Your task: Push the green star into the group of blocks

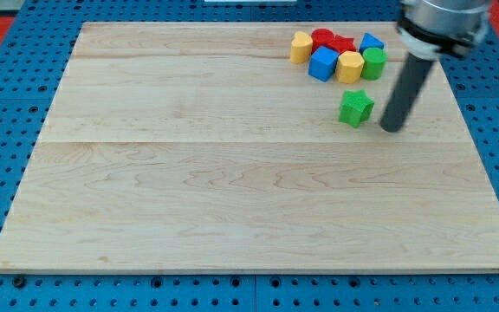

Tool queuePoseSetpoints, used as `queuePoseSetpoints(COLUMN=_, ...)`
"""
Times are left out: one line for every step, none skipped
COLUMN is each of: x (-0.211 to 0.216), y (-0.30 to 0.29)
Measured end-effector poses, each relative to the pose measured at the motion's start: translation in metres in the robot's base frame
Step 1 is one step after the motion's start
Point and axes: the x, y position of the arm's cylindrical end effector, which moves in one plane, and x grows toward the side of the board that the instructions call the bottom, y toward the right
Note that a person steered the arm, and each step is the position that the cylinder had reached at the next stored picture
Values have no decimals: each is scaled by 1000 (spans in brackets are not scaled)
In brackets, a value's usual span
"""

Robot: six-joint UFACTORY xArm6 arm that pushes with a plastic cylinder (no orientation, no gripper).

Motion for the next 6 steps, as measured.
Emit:
queuePoseSetpoints(x=-47, y=-20)
queuePoseSetpoints(x=-39, y=-2)
queuePoseSetpoints(x=-8, y=-19)
queuePoseSetpoints(x=-11, y=-95)
queuePoseSetpoints(x=-29, y=-53)
queuePoseSetpoints(x=-37, y=-31)
